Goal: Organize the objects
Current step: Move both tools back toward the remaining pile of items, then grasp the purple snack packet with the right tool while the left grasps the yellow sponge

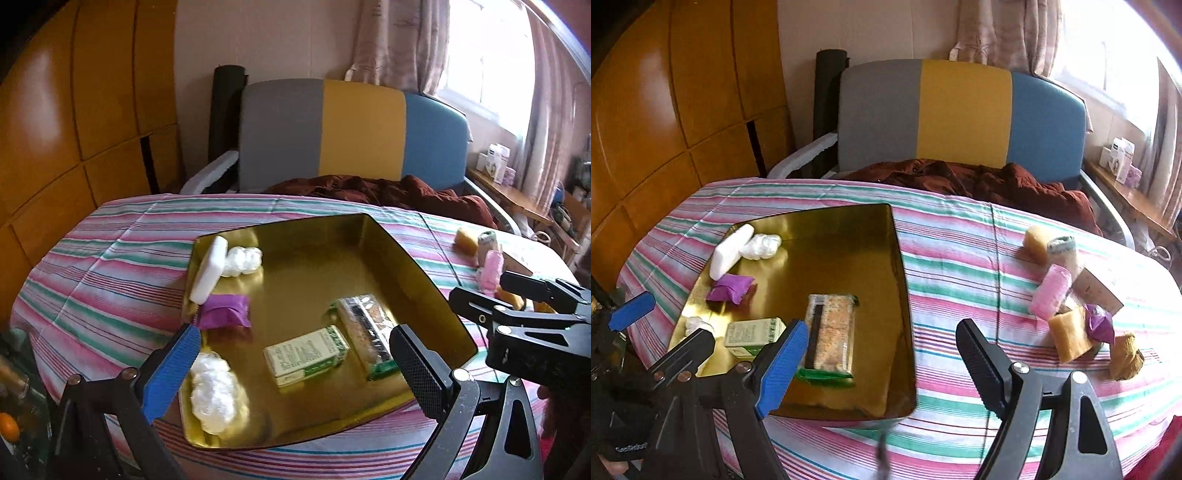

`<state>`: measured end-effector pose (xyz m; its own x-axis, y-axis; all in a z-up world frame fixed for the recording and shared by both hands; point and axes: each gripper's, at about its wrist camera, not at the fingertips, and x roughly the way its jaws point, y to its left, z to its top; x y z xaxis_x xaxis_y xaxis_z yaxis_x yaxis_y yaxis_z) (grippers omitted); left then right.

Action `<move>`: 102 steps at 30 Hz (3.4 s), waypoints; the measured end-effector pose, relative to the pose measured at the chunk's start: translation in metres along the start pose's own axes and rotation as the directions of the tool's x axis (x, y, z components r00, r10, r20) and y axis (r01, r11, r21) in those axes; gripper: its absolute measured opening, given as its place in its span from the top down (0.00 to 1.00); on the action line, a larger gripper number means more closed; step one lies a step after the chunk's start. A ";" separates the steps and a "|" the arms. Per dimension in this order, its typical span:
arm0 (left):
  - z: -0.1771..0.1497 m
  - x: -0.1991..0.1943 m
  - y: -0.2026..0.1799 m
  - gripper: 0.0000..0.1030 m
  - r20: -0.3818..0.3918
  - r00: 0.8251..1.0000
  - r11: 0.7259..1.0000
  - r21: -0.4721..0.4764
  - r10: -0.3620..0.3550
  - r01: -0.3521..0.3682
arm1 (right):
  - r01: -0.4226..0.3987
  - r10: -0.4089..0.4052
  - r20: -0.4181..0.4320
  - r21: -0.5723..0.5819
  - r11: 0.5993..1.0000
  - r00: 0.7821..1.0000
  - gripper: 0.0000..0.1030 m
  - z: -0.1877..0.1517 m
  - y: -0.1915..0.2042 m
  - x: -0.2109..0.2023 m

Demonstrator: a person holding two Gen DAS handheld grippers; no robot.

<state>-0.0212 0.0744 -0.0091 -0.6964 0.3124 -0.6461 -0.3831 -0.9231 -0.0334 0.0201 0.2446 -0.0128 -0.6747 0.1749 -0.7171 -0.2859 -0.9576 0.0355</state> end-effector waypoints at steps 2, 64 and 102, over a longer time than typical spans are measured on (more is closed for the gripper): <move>-0.001 0.001 -0.004 0.00 -0.005 1.000 1.000 0.008 -0.013 0.013 | 0.007 -0.007 -0.010 0.018 1.000 1.000 0.19 -0.002 -0.009 0.002; 0.028 0.093 -0.300 0.11 -0.261 0.863 0.667 0.552 -0.431 0.500 | 0.074 0.018 -0.145 0.606 0.792 0.989 0.58 -0.010 -0.329 0.040; 0.005 0.092 -0.259 0.12 -0.405 0.802 0.718 0.380 -0.438 0.584 | 0.023 0.037 -0.093 0.574 0.819 0.995 0.58 -0.004 -0.323 0.036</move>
<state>0.0110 0.3437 -0.0555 -0.1449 0.5640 -0.8130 -0.9120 -0.3948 -0.1114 0.0914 0.5589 -0.0528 -0.6184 0.1170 -0.7771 -0.6402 -0.6484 0.4119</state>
